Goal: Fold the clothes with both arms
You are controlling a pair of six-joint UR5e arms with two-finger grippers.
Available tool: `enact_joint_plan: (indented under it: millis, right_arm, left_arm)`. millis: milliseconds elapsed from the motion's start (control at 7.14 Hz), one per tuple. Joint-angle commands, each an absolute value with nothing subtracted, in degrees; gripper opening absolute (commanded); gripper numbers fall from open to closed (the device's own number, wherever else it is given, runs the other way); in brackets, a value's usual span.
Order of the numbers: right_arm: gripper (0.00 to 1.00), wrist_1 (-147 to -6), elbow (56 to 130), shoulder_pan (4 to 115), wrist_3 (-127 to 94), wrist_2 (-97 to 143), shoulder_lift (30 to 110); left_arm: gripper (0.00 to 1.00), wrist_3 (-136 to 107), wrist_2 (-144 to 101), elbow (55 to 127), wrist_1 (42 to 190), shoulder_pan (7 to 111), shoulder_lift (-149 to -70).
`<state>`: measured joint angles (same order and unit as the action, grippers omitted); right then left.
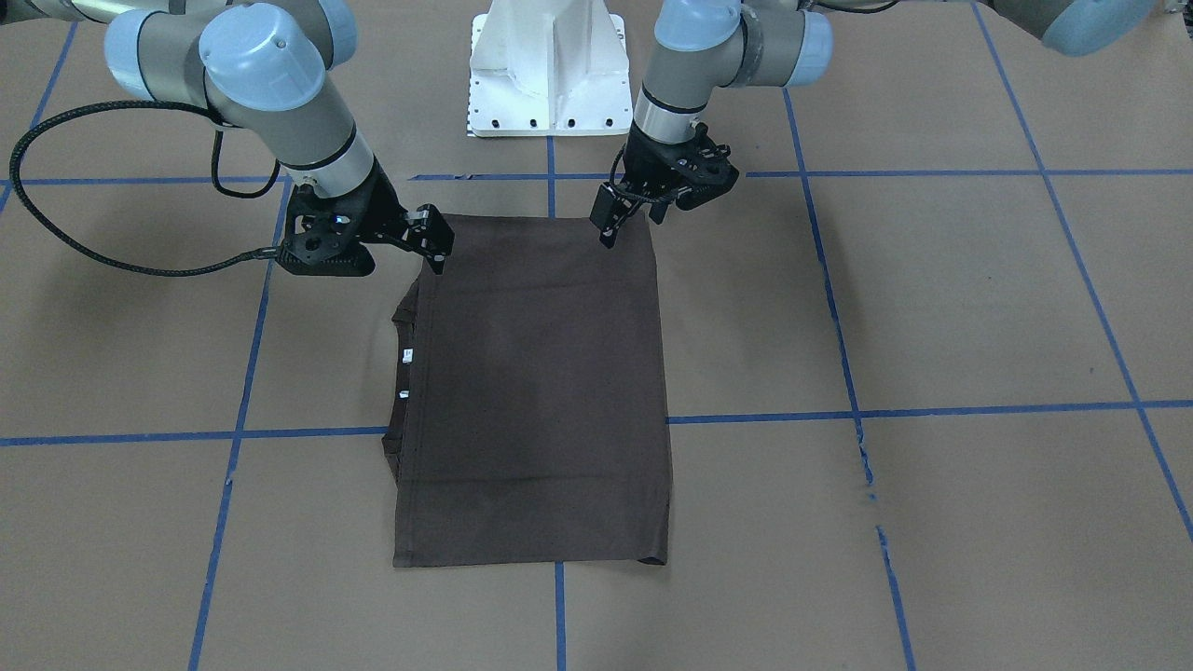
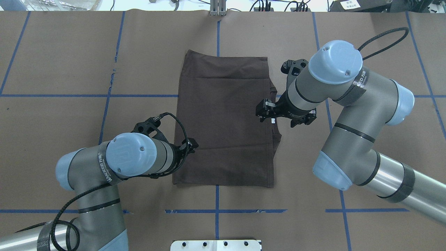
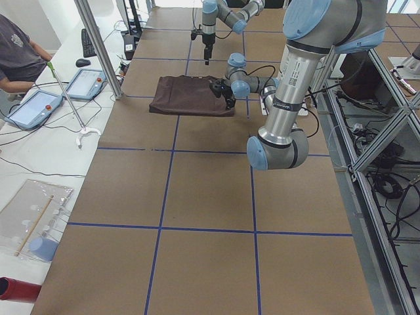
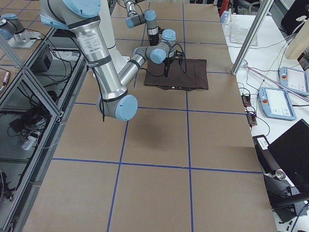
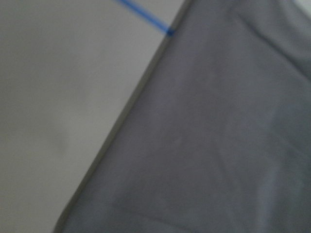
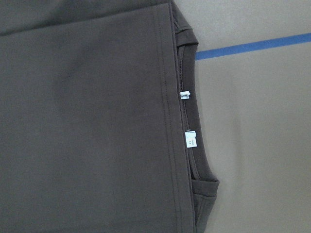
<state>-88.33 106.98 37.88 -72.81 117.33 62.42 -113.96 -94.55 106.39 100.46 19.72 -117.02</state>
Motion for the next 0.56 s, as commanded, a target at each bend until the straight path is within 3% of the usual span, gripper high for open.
enact_joint_plan:
  millis: [0, 420]
  right_arm:
    - [1.0, -88.3, 107.1, 37.4, -72.9, 117.2, 62.1]
    - [1.0, -88.3, 107.1, 37.4, -72.9, 117.2, 62.0]
  left_arm:
    - [1.0, -116.2, -93.9, 106.0, 99.7, 16.6, -115.6]
    - [0.96, -116.6, -93.9, 105.6, 99.6, 15.0, -115.8]
